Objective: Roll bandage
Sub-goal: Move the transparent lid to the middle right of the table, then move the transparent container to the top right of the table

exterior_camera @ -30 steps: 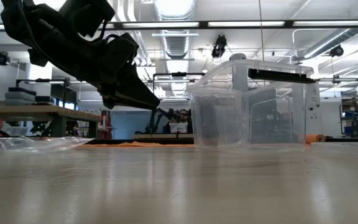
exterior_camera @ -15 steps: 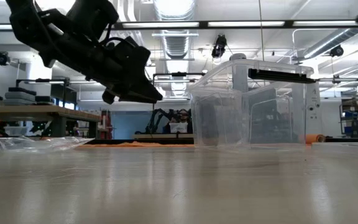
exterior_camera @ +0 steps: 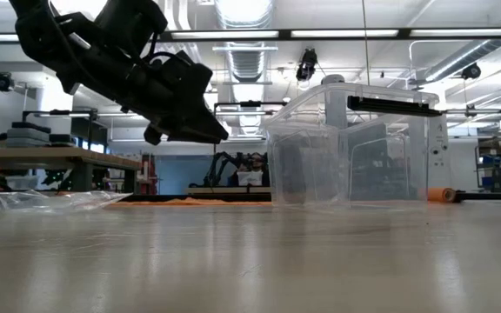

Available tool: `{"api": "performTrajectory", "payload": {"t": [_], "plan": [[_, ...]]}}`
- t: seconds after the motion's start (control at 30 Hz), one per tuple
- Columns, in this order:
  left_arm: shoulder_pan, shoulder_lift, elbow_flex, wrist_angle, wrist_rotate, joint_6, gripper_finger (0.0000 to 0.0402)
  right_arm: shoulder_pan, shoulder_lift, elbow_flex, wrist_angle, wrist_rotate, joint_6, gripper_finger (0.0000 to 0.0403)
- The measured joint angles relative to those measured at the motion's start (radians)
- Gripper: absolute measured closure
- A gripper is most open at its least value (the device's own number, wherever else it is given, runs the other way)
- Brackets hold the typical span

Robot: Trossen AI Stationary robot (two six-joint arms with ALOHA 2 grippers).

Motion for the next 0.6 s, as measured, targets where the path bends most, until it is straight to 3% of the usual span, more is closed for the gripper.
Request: {"api": "performTrajectory", "payload": {"t": [0.2,0.3,0.43,0.6], "plan": [[0.0,0.0,0.001,0.01,0.0,-0.038,0.0287,0.063,0.001,0.083,0.031,-0.16,0.019,0.0401],[0.003,0.0,0.001,0.009,0.0,-0.036,0.0287,0.066,0.002,0.162,0.023,-0.18,0.01,0.0401],[0.026,0.0,0.001,0.019,0.0,-0.038,0.0287,0.057,0.002,0.288,-0.078,-0.038,-0.005,0.0401],[0.037,0.076,0.004,0.172,0.04,0.051,0.0287,0.039,-0.006,0.429,-0.232,0.177,-0.07,0.0401]]}}
